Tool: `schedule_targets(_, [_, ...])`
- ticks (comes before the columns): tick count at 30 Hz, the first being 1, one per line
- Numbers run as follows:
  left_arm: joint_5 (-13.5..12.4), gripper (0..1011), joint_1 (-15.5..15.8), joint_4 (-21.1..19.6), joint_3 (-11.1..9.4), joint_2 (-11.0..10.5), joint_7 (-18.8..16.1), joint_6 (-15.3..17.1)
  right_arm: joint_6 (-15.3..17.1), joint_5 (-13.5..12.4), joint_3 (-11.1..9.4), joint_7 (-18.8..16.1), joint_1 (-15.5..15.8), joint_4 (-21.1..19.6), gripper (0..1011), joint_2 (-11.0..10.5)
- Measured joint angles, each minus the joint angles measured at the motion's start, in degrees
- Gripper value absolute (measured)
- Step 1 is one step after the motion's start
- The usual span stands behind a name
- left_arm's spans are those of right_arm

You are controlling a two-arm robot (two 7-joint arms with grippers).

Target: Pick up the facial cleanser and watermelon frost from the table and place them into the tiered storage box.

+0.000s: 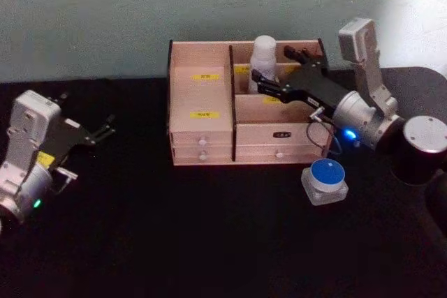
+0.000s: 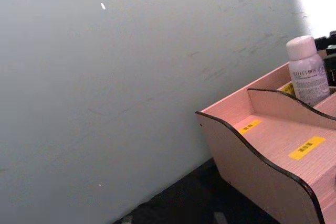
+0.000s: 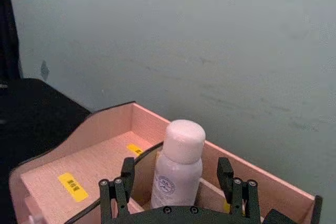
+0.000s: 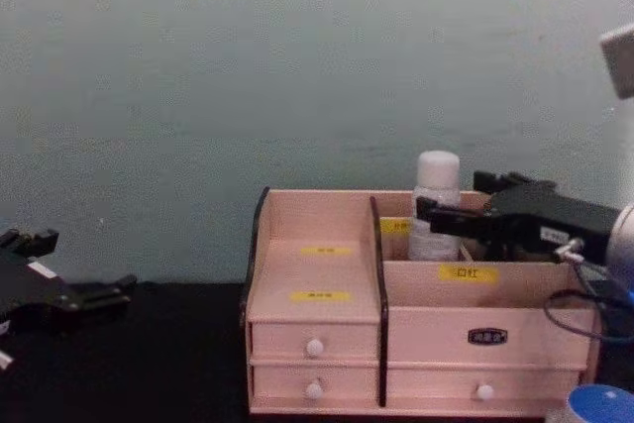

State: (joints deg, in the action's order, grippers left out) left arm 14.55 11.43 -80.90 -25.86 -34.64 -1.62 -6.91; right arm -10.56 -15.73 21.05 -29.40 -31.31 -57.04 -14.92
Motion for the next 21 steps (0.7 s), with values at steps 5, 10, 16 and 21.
schedule_targets(5, [0.0,1001,0.0,0.0,0.0,0.0,0.0,0.0,0.5,-0.4,-0.9,-0.1,3.4,-6.1,1002,-2.1])
schedule_targets(10, [0.0,1001,0.0,0.0,0.0,0.0,0.0,0.0,1.9,-2.3,-2.0,-0.8,7.5,-12.8,1003,-5.1])
schedule_targets(16, [0.0,1001,0.0,0.0,0.0,0.0,0.0,0.0,3.6,-4.1,-3.5,-1.1,12.0,-19.0,1003,-8.6])
schedule_targets(21, [0.0,1001,0.0,0.0,0.0,0.0,0.0,0.0,4.9,-5.5,-4.9,-1.0,16.4,-24.0,1003,-12.0])
